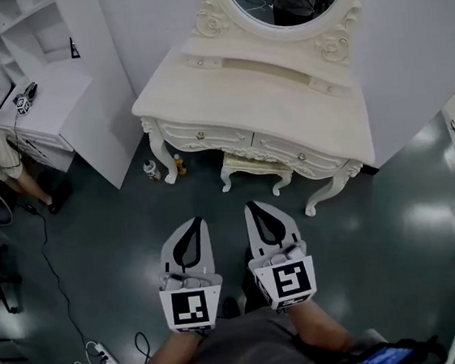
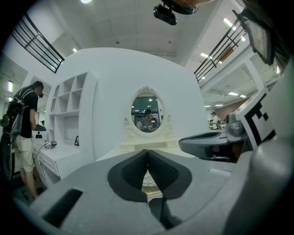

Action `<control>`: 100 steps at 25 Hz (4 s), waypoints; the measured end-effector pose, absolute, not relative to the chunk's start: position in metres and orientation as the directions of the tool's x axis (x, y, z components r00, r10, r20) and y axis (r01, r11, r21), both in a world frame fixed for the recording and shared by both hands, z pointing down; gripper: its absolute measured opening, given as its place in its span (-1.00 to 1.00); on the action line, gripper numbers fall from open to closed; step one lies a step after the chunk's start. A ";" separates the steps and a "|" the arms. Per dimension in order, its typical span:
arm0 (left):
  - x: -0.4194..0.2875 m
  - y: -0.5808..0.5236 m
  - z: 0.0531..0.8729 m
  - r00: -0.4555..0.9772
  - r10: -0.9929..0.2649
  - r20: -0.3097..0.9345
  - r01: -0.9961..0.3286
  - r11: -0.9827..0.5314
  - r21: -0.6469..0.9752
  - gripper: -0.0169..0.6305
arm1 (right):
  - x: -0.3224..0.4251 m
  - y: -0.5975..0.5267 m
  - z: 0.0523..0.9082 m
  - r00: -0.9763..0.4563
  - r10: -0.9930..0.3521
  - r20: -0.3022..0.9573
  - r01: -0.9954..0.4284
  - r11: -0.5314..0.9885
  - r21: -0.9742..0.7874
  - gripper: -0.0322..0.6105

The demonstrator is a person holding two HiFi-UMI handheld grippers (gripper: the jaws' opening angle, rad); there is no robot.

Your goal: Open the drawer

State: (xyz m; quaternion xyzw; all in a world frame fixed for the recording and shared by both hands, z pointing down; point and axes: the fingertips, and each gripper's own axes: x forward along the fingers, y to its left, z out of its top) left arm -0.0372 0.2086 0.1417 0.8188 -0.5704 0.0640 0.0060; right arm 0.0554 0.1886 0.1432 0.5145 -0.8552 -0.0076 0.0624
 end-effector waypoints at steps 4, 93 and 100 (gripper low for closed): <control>-0.028 0.179 0.152 0.326 -0.937 0.128 -0.940 -0.336 -0.064 -0.90 | 0.068 0.161 0.158 -0.468 -0.874 0.131 -0.877 0.478 0.056 -0.86; -0.046 -0.156 0.419 0.316 -0.897 0.308 -0.949 -0.306 0.081 -0.18 | 0.058 -0.093 0.375 -0.477 -0.738 0.477 -0.860 0.505 -0.079 -0.85; -0.051 -0.169 0.426 0.304 -0.905 0.296 -0.952 -0.298 0.067 -0.18 | 0.055 -0.095 0.377 -0.478 -0.742 0.471 -0.862 0.498 -0.091 -0.85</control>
